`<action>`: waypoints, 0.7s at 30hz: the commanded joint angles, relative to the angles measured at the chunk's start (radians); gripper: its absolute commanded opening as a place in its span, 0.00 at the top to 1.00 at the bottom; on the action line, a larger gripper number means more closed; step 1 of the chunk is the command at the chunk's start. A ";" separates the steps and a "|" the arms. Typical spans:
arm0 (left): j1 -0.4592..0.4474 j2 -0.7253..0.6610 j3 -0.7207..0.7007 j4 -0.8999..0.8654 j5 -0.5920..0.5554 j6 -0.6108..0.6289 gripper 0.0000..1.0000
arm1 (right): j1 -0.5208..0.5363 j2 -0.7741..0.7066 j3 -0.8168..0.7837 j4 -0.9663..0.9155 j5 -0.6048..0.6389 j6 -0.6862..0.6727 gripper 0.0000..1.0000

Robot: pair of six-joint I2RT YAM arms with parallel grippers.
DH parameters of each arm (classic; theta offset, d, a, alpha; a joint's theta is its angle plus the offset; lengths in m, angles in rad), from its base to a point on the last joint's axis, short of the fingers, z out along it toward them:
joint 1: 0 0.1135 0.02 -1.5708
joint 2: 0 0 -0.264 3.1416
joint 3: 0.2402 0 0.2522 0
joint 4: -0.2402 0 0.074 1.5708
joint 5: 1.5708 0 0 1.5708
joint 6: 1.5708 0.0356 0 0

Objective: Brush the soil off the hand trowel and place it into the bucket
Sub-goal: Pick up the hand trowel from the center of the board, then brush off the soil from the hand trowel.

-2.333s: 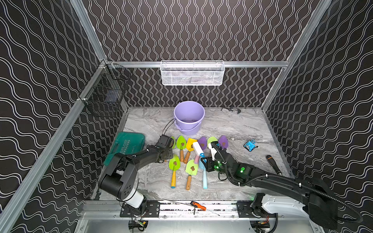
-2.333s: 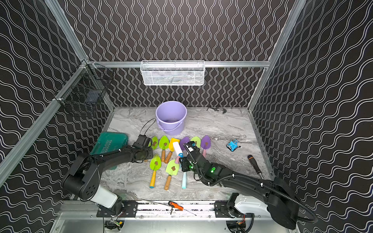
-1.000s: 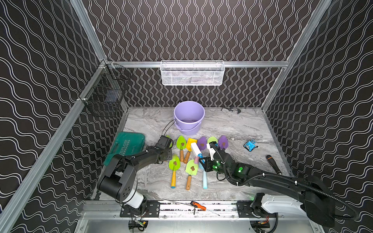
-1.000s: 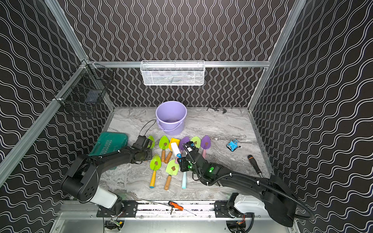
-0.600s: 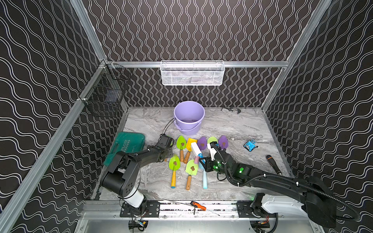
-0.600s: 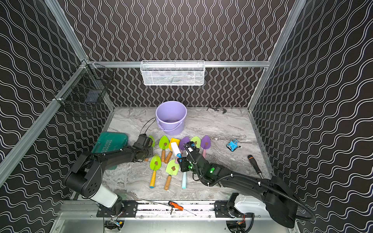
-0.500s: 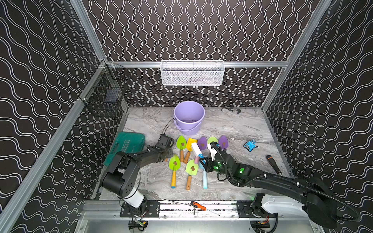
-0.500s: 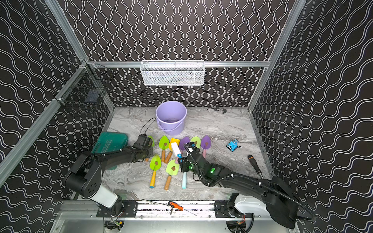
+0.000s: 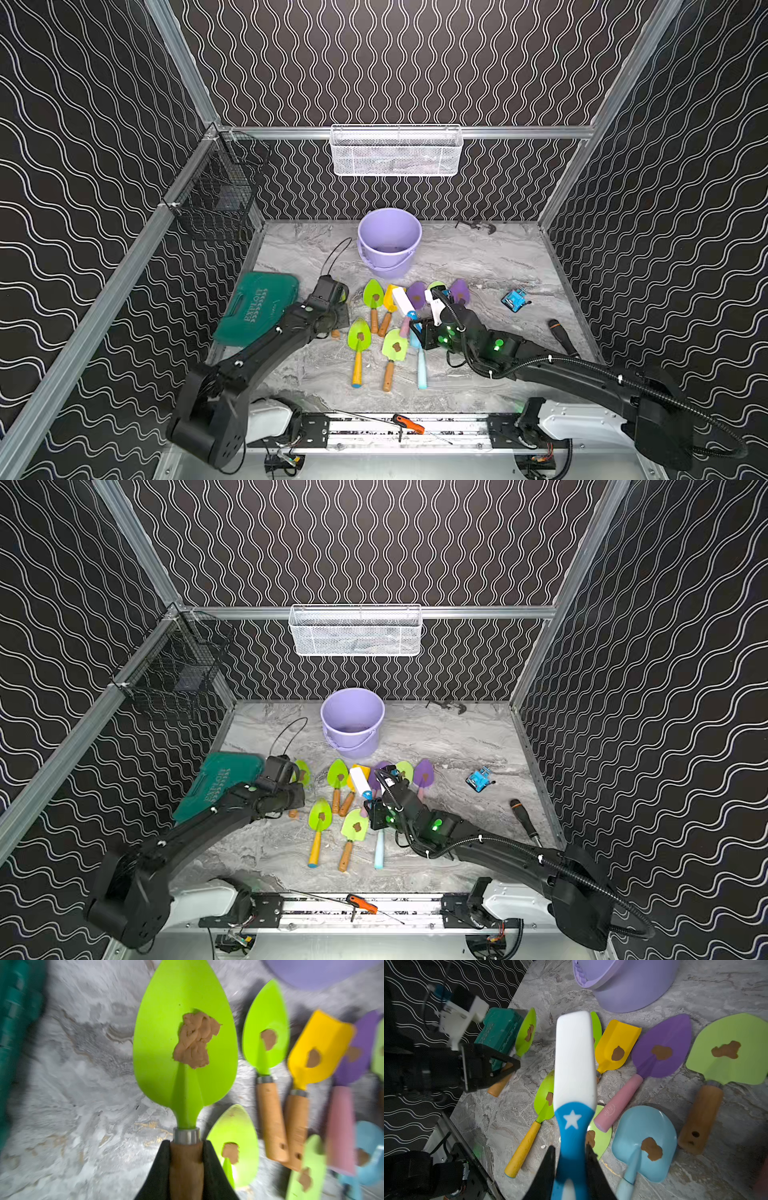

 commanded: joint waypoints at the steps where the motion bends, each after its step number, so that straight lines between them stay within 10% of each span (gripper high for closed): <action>1: -0.010 -0.018 0.053 -0.135 0.096 0.065 1.00 | 0.000 0.009 0.075 -0.097 -0.033 -0.066 1.00; 21: -0.081 -0.016 0.196 -0.339 -0.007 0.219 1.00 | 0.138 0.183 0.337 -0.249 -0.030 -0.203 1.00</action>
